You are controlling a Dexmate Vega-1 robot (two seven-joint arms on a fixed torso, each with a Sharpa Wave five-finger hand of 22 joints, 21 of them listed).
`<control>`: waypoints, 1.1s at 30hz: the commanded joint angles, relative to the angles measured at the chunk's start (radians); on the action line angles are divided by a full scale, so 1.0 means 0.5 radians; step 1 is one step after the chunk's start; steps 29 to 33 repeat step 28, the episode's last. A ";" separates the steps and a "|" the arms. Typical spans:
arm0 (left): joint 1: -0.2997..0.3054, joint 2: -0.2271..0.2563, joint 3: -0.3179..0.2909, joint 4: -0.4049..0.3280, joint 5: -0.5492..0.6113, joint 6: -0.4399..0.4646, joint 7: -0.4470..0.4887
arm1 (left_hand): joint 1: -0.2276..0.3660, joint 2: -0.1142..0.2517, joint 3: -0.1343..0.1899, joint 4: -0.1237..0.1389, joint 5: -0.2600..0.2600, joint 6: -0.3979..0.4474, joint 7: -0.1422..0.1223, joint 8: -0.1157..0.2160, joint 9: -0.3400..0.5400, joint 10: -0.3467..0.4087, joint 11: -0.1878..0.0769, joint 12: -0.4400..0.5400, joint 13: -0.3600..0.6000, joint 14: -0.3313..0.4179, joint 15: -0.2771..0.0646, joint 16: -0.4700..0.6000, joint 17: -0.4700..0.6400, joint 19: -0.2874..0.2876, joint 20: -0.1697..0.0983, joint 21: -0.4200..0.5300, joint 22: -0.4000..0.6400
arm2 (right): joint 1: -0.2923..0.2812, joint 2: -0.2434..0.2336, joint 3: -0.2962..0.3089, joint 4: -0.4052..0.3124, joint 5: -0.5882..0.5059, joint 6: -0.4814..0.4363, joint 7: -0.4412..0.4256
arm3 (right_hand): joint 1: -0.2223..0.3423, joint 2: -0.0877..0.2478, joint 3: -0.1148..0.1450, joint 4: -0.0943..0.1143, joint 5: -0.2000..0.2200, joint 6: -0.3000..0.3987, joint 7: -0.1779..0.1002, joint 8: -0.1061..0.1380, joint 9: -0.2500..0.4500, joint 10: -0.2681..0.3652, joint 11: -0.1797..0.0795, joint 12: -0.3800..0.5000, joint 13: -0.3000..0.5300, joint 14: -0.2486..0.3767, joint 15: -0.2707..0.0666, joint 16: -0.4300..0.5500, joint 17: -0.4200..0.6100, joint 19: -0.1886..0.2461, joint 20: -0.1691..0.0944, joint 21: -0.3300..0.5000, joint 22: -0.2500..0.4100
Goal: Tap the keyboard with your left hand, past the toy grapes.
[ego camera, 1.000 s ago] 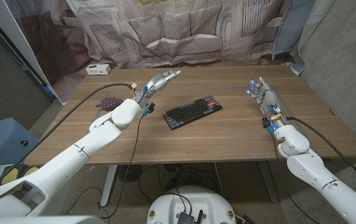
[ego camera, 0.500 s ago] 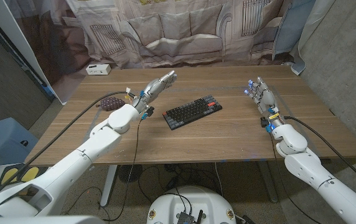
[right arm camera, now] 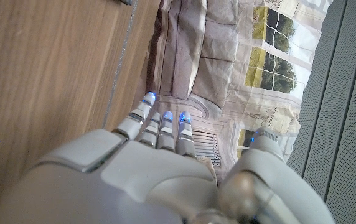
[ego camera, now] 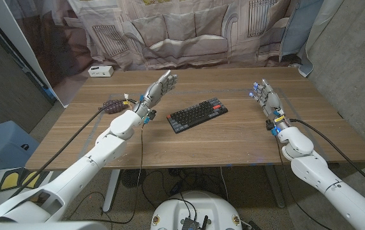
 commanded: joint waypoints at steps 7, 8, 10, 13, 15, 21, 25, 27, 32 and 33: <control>0.067 -0.027 -0.039 0.035 -0.143 0.137 0.110 | 0.026 0.025 0.006 -0.018 0.002 -0.008 0.023 -0.012 -0.002 -0.018 0.001 -0.022 -0.002 -0.020 0.004 -0.016 0.004 -0.019 -0.021 -0.017 0.004 | 0.026 0.007 -0.032 0.001 -0.020 -0.056 -0.033 | -0.005 -0.006 -0.016 0.000 0.010 -0.027 0.002 -0.007 0.009 0.014 -0.002 0.002 0.007 0.007 -0.004 0.003 0.002 0.015 -0.002 -0.002 0.005; 0.067 -0.029 -0.038 0.040 -0.138 0.135 0.118 | 0.026 0.026 0.006 -0.018 0.002 -0.009 0.023 -0.012 -0.002 -0.019 -0.001 -0.022 -0.002 -0.022 0.003 -0.017 0.004 -0.021 -0.024 -0.019 0.004 | 0.034 0.010 -0.035 0.017 -0.019 -0.047 -0.018 | -0.005 -0.006 -0.016 0.000 0.010 -0.029 0.001 -0.007 0.009 0.015 -0.002 0.002 0.007 0.007 -0.004 0.003 0.002 0.015 -0.003 -0.003 0.005; 0.069 -0.032 -0.038 0.042 -0.130 0.137 0.137 | 0.028 0.028 0.007 -0.019 0.002 -0.013 0.024 -0.014 -0.003 -0.024 0.002 -0.025 -0.002 -0.025 0.004 -0.019 0.004 -0.025 -0.026 -0.021 0.004 | 0.047 0.018 -0.037 0.038 -0.003 -0.043 0.001 | -0.005 -0.006 -0.016 0.000 0.010 -0.032 0.002 -0.007 0.009 0.014 -0.005 0.001 0.007 0.007 -0.003 0.003 0.002 0.014 -0.002 -0.003 0.005; 0.076 -0.042 -0.039 0.041 -0.122 0.126 0.161 | 0.030 0.032 0.008 -0.020 0.001 -0.022 0.027 -0.019 -0.003 -0.030 0.004 -0.029 -0.002 -0.031 0.007 -0.022 0.004 -0.034 -0.029 -0.026 0.004 | 0.065 0.021 -0.041 0.067 -0.002 -0.031 0.021 | -0.004 -0.006 -0.017 -0.001 0.010 -0.033 0.003 -0.005 0.009 0.014 -0.007 0.001 0.007 0.007 -0.004 0.002 0.002 0.012 -0.002 -0.004 0.005; 0.073 -0.048 -0.035 0.047 -0.110 0.114 0.168 | 0.031 0.033 0.009 -0.020 0.001 -0.021 0.026 -0.019 -0.003 -0.034 0.006 -0.032 -0.002 -0.033 0.006 -0.022 0.004 -0.034 -0.030 -0.026 0.004 | 0.069 0.029 -0.040 0.080 0.004 -0.021 0.025 | -0.005 -0.006 -0.017 -0.001 0.010 -0.035 0.002 -0.005 0.009 0.013 -0.008 0.001 0.007 0.005 -0.002 0.001 0.002 0.010 -0.002 -0.005 0.005; 0.061 -0.070 -0.021 0.074 -0.099 0.094 0.169 | 0.033 0.038 0.011 -0.021 0.001 -0.018 0.025 -0.019 -0.003 -0.034 0.005 -0.034 -0.003 -0.035 0.007 -0.024 0.004 -0.035 -0.032 -0.028 0.004 | 0.054 0.027 -0.034 0.083 0.005 -0.006 0.020 | -0.006 -0.006 -0.019 0.000 0.010 -0.035 0.004 -0.002 0.008 0.014 0.001 0.000 0.007 0.002 -0.002 0.000 0.003 0.008 -0.001 -0.007 0.005; 0.055 -0.071 -0.015 0.081 -0.092 0.087 0.163 | 0.034 0.040 0.011 -0.022 0.000 -0.019 0.025 -0.019 -0.003 -0.034 0.005 -0.035 -0.003 -0.036 0.006 -0.024 0.004 -0.034 -0.033 -0.029 0.004 | 0.033 0.017 -0.028 0.063 -0.010 0.002 0.000 | -0.006 -0.006 -0.020 0.000 0.010 -0.035 0.004 -0.001 0.008 0.018 -0.004 0.002 0.007 0.003 -0.002 0.000 0.003 0.008 -0.002 -0.007 0.005; 0.049 -0.070 -0.012 0.090 -0.094 0.080 0.145 | 0.035 0.041 0.011 -0.022 0.000 -0.018 0.025 -0.019 -0.003 -0.033 0.005 -0.035 -0.003 -0.035 0.007 -0.024 0.004 -0.034 -0.033 -0.029 0.004 | 0.018 0.014 -0.023 0.046 -0.016 0.003 -0.017 | -0.006 -0.006 -0.020 0.000 0.011 -0.035 0.004 0.000 0.008 0.019 0.001 0.002 0.007 0.003 -0.002 0.000 0.002 0.008 -0.001 -0.007 0.005; 0.047 -0.070 -0.011 0.095 -0.094 0.076 0.140 | 0.035 0.042 0.012 -0.023 0.000 -0.013 0.024 -0.017 -0.003 -0.033 0.003 -0.035 -0.003 -0.035 0.007 -0.024 0.004 -0.034 -0.034 -0.029 0.004 | 0.010 0.012 -0.021 0.038 -0.019 0.004 -0.025 | -0.005 -0.006 -0.020 0.000 0.011 -0.036 0.004 0.000 0.008 0.019 0.000 0.002 0.007 0.003 -0.001 0.000 0.002 0.008 -0.001 -0.007 0.005; 0.047 -0.070 -0.011 0.095 -0.094 0.076 0.140 | 0.035 0.042 0.012 -0.023 0.000 -0.013 0.024 -0.017 -0.003 -0.033 0.003 -0.035 -0.003 -0.035 0.007 -0.024 0.004 -0.034 -0.034 -0.029 0.004 | 0.010 0.012 -0.021 0.038 -0.019 0.004 -0.025 | -0.005 -0.006 -0.020 0.000 0.011 -0.036 0.004 0.000 0.008 0.019 0.000 0.002 0.007 0.003 -0.001 0.000 0.002 0.008 -0.001 -0.007 0.005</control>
